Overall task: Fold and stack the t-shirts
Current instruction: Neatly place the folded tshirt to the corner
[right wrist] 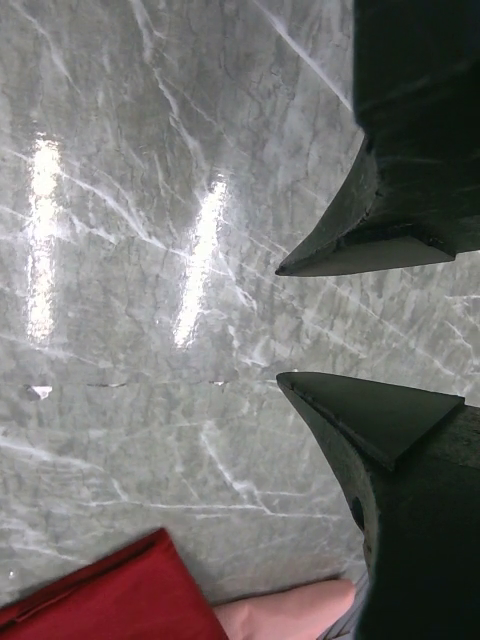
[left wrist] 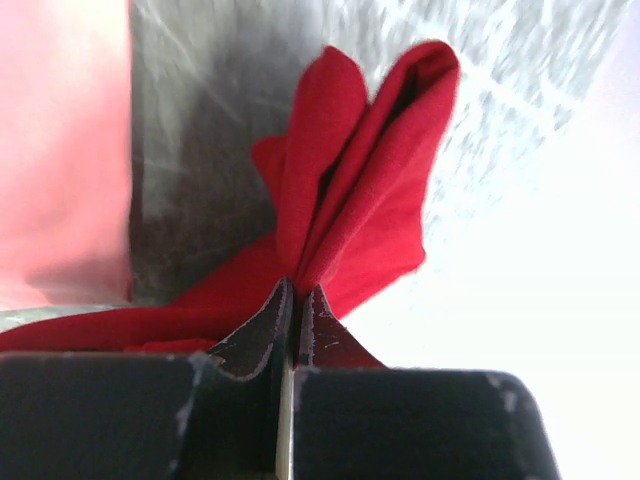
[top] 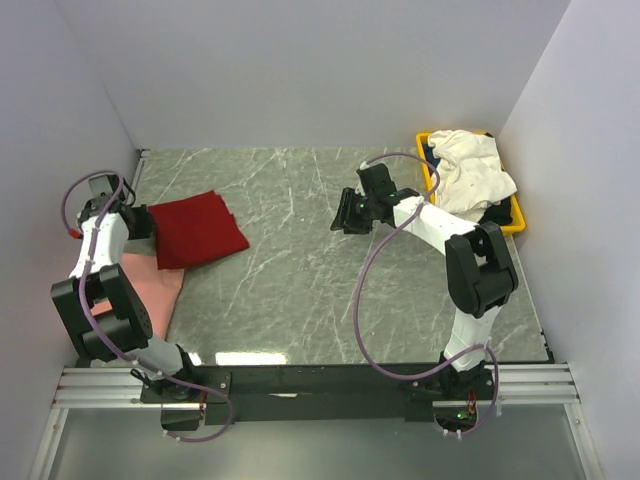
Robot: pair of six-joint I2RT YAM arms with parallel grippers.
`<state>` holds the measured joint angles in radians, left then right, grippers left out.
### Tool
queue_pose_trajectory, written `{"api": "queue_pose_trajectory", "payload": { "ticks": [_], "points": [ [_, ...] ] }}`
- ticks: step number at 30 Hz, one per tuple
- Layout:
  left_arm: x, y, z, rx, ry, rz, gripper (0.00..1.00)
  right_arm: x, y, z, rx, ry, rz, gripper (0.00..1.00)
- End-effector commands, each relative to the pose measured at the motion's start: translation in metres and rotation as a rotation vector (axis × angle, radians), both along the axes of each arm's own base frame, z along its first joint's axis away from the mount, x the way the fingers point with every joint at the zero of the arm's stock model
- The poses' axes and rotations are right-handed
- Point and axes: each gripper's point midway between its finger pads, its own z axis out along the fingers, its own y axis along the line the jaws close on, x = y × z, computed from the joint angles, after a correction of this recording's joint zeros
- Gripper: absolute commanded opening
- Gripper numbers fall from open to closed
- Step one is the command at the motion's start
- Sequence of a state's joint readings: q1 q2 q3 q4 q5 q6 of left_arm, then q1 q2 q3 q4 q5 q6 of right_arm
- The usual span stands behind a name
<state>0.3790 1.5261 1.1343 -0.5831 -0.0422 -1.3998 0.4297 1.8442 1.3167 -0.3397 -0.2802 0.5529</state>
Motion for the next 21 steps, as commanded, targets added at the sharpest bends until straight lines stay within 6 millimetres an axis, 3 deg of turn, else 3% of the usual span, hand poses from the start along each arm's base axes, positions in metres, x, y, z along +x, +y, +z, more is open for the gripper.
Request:
{"api": "queue_pose_trajectory", "payload": {
  "ticks": [1,6,14,21],
  "points": [
    [0.007,0.017,0.045,0.057,-0.082,0.075,0.01,0.001,0.005,0.027,0.036,-0.069,0.014,0.50],
    [-0.003,0.027,0.070,0.100,-0.104,0.121,0.01,-0.003,0.009,0.033,0.041,-0.078,0.028,0.50],
    [-0.040,0.043,0.107,0.216,-0.114,0.218,0.01,-0.009,0.015,0.037,0.041,-0.081,0.056,0.50],
    [-0.055,0.049,0.124,0.265,-0.134,0.226,0.01,-0.017,0.019,0.044,0.030,-0.089,0.082,0.50]
  ]
}}
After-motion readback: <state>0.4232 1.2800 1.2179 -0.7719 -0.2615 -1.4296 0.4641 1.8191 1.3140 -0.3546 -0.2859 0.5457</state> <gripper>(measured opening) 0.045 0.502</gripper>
